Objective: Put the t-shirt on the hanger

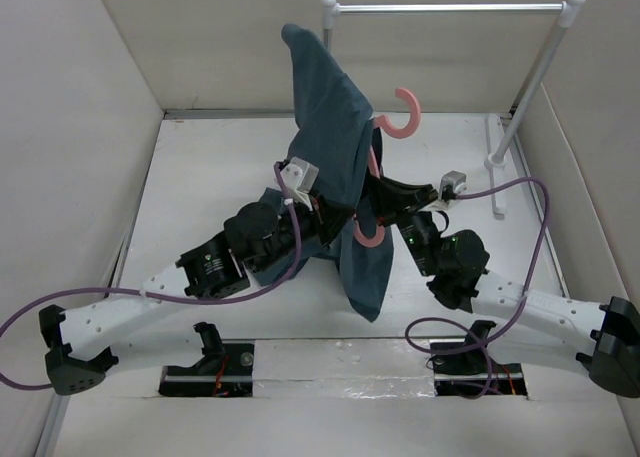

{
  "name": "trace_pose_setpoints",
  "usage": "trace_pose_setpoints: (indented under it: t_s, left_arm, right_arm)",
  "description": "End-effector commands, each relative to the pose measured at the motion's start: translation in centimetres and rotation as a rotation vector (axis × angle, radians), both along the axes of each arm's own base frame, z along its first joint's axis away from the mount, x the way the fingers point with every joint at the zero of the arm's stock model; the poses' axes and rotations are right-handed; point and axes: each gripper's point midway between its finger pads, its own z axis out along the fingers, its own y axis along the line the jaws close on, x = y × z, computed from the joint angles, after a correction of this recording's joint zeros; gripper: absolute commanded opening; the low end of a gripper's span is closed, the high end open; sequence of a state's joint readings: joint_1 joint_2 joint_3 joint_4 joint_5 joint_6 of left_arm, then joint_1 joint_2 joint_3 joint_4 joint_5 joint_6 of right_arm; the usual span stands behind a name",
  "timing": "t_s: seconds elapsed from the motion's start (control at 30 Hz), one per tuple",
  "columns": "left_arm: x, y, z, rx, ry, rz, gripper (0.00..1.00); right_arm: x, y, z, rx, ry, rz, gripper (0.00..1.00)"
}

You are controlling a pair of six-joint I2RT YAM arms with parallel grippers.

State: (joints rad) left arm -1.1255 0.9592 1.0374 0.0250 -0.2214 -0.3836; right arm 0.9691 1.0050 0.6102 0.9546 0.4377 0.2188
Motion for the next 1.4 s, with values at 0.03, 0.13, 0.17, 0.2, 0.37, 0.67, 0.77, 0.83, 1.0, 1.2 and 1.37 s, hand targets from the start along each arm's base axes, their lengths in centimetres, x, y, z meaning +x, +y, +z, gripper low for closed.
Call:
trace_pose_setpoints:
  t_s: [0.03, 0.13, 0.17, 0.2, 0.37, 0.67, 0.77, 0.83, 1.0, 1.2, 1.37]
  left_arm:
    - [-0.6, -1.7, -0.5, 0.021, 0.033, -0.036, 0.00]
    - [-0.1, -0.5, 0.4, -0.003, 0.020, 0.032, 0.00]
    - [-0.2, 0.3, 1.2, -0.028, 0.011, 0.047, 0.00]
    - [0.3, 1.0, 1.4, -0.034, 0.007, 0.087, 0.00]
    - [-0.1, 2.6, -0.1, -0.001, 0.045, 0.109, 0.00]
    - [-1.9, 3.3, -3.8, 0.025, 0.130, 0.054, 0.00]
    - [-1.7, 2.8, -5.2, 0.065, 0.151, 0.055, 0.00]
    - [-1.8, 2.2, -4.8, 0.063, 0.140, 0.034, 0.00]
    - [-0.4, 3.0, -2.5, 0.045, 0.105, 0.119, 0.29]
    - [-0.1, 4.3, 5.8, -0.158, -0.022, 0.144, 0.40]
    - [1.9, 4.7, 10.7, -0.286, -0.084, 0.262, 0.42]
  right_arm:
    - [-0.7, -3.3, 6.2, 0.190, -0.143, -0.105, 0.00]
    - [-1.0, -3.8, 6.3, 0.166, -0.143, -0.148, 0.00]
    - [-1.0, -3.8, 6.2, 0.159, -0.139, -0.161, 0.00]
    - [-1.3, -4.1, 6.5, 0.174, -0.142, -0.172, 0.00]
    - [-1.1, -6.0, 7.1, 0.163, -0.137, -0.297, 0.00]
    - [0.2, -6.1, 8.2, 0.142, -0.136, -0.456, 0.00]
    - [-0.2, -6.0, 8.3, 0.151, -0.148, -0.453, 0.00]
    - [-0.5, -5.4, 8.3, 0.138, -0.148, -0.415, 0.00]
    - [-1.3, -4.9, 7.7, 0.083, -0.143, -0.351, 0.00]
    - [-2.1, -4.4, 5.6, 0.067, -0.118, -0.246, 0.00]
    - [-2.3, -3.6, 3.9, 0.056, -0.093, -0.195, 0.00]
